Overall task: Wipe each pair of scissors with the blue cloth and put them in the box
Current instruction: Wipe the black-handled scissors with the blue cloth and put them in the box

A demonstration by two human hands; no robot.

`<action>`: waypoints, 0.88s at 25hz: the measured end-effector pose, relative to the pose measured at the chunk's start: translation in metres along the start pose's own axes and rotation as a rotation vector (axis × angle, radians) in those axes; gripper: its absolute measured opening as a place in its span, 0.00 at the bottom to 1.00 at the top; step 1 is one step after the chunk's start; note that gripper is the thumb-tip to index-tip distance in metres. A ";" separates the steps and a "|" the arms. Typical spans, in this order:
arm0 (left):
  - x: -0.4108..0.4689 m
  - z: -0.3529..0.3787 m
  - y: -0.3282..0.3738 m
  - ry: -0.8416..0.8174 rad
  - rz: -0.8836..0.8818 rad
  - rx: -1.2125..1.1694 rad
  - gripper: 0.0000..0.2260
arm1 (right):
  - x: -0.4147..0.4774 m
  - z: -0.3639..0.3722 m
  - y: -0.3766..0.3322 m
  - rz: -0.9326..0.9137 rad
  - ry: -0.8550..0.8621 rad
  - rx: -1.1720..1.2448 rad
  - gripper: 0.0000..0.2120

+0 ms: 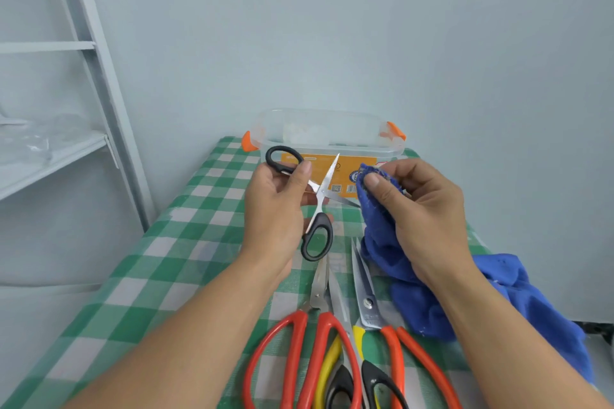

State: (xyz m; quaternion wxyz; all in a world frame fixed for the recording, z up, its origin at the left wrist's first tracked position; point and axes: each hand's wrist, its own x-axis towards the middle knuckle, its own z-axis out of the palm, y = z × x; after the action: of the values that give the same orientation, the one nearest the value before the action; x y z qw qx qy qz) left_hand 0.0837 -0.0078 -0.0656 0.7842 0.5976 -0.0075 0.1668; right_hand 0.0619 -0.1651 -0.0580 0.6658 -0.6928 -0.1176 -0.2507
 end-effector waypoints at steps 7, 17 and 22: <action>-0.012 0.007 -0.005 -0.071 0.051 0.061 0.03 | -0.003 0.016 0.004 0.063 -0.102 -0.122 0.09; -0.017 0.015 -0.008 -0.086 -0.086 -0.058 0.07 | 0.004 0.016 0.012 0.254 -0.018 0.037 0.22; -0.017 0.016 -0.010 -0.056 -0.044 -0.022 0.08 | 0.003 0.018 0.011 0.244 -0.049 0.024 0.27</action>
State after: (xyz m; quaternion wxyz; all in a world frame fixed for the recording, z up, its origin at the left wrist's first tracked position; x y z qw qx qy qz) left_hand 0.0732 -0.0295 -0.0735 0.7936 0.5935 -0.0179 0.1325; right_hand 0.0732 -0.1490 -0.0662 0.6964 -0.7000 -0.0516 -0.1496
